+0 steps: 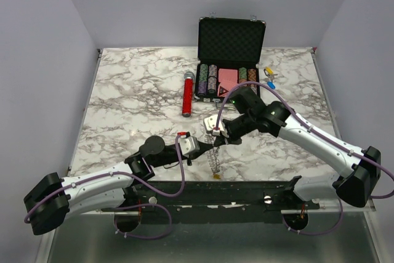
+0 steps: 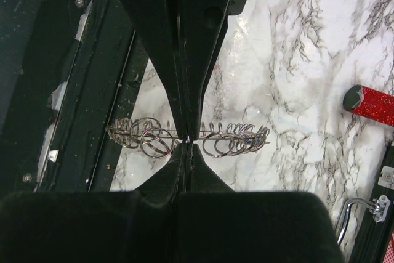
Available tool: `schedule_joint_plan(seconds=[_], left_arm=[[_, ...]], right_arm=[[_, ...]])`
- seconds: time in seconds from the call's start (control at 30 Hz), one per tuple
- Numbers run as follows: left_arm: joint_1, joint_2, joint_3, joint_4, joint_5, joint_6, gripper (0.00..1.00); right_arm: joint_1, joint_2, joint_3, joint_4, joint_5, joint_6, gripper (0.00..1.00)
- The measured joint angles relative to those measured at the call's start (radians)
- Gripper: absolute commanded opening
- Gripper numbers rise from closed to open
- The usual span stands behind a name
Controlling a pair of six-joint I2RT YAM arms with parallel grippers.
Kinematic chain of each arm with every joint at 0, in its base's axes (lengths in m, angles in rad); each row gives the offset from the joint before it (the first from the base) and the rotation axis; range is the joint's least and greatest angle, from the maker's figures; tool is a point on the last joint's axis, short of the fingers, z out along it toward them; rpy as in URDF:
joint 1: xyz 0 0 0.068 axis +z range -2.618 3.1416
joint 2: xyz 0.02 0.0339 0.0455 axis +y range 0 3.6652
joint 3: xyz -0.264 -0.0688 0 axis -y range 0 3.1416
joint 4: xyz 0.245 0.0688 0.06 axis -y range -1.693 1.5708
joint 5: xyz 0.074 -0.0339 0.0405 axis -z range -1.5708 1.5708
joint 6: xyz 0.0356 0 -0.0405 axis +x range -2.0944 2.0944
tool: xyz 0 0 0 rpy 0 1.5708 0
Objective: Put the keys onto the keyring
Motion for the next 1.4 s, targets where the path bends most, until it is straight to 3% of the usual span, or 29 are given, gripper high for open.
schedule_joint_plan(seconds=[0.13, 0.3, 0.37, 0.43, 0.67, 0.7, 0.83, 0.93, 1.13, 1.4], left_arm=[[0.0, 0.002, 0.002, -0.002, 0.001, -0.003, 0.19], [0.0, 0.005, 0.005, -0.003, 0.005, -0.005, 0.22], [0.0, 0.007, 0.007, -0.006, 0.005, -0.006, 0.17], [0.0, 0.008, 0.007, -0.006, 0.005, -0.008, 0.0], [0.0, 0.008, 0.007, -0.01, 0.007, -0.008, 0.0], [0.0, 0.008, 0.007, -0.01, 0.007, -0.008, 0.0], [0.0, -0.003, 0.006, -0.01, 0.004, -0.016, 0.0], [0.0, -0.051, -0.027, 0.006, -0.018, -0.032, 0.0], [0.0, -0.159, -0.152, 0.127, -0.077, -0.106, 0.0], [0.0, -0.166, -0.264, 0.486, -0.229, -0.283, 0.0]], right_arm=[[0.0, 0.0, 0.0, 0.0, 0.002, 0.001, 0.01], [0.0, 0.0, 0.0, 0.001, 0.001, 0.007, 0.0], [0.0, 0.0, 0.0, 0.001, 0.001, 0.009, 0.0], [0.0, 0.0, 0.0, 0.001, 0.001, 0.011, 0.0], [0.0, 0.0, 0.0, 0.001, 0.0, 0.02, 0.0], [0.0, 0.0, 0.0, 0.001, 0.0, 0.023, 0.03], [-0.001, -0.005, 0.0, 0.01, -0.002, 0.057, 0.33], [-0.016, -0.023, 0.0, 0.052, -0.029, 0.105, 0.45], [-0.078, -0.086, -0.024, 0.157, -0.128, 0.224, 0.5], [-0.102, -0.142, -0.114, 0.372, -0.261, 0.433, 0.52]])
